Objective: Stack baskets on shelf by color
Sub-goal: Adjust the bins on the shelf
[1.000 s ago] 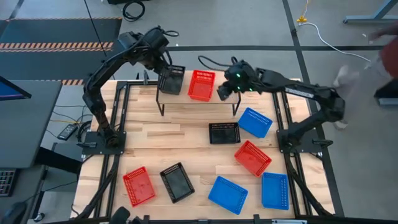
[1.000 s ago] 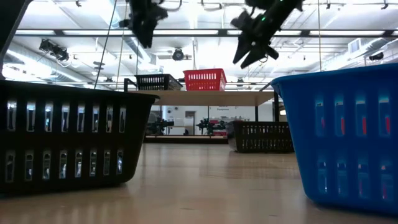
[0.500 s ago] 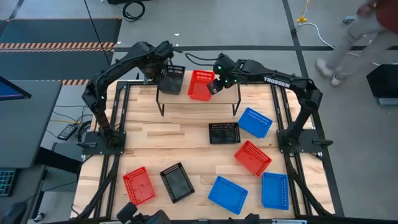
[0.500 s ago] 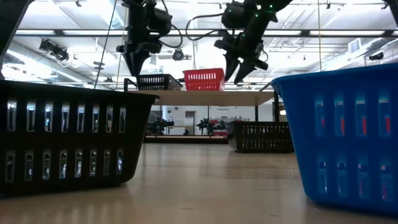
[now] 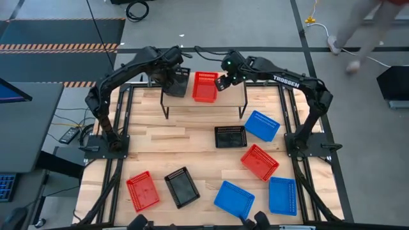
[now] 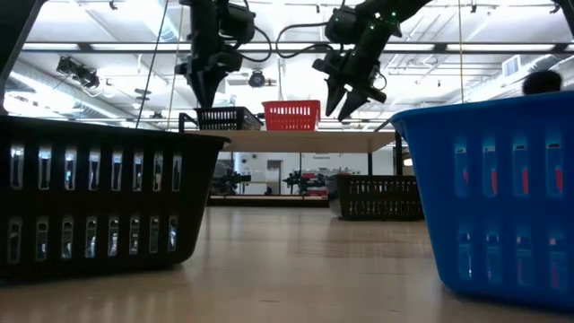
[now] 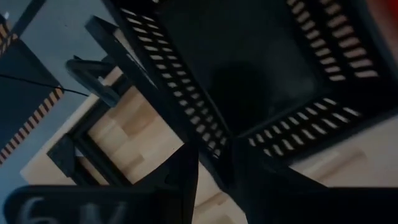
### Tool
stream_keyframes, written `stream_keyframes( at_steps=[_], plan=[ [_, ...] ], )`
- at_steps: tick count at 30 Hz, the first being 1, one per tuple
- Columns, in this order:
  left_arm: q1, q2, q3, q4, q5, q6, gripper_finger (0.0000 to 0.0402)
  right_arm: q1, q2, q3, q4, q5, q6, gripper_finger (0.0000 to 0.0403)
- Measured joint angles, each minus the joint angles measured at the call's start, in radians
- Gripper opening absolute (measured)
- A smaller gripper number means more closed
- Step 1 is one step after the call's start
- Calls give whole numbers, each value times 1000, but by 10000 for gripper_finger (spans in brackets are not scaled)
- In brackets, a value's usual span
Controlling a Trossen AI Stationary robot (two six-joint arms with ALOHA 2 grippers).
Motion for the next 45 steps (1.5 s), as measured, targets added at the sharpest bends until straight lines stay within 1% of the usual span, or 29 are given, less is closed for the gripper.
stream_keyframes(
  at_steps=[4,11,13,17,23,25,29,37,41,45],
  plan=[
    [-33,0,0,0,25,-58,105,-16,0,0,3,-16,-25,165],
    [-96,0,0,-9,29,-132,105,-34,0,0,2,-55,-72,165],
    [-110,0,0,-9,13,-139,105,-36,0,0,2,-68,-86,165],
    [-135,0,0,-9,-56,-164,105,-36,0,0,2,-77,-107,165],
    [-153,0,0,-10,-51,-194,105,-36,0,0,1,-111,-144,165],
    [-157,2,1,0,-51,-132,105,-36,0,0,-1,-130,-152,165],
    [-157,3,1,-6,-51,130,105,-36,0,0,-20,-148,-188,165],
    [-151,3,1,-52,-51,539,105,-36,-1,-1,-123,-151,-222,165],
    [-143,3,1,-23,-41,669,105,-36,-1,-1,-144,-151,-222,165],
    [-121,3,1,14,-3,746,105,-36,-11,-1,-151,-151,-212,165]
  ],
)
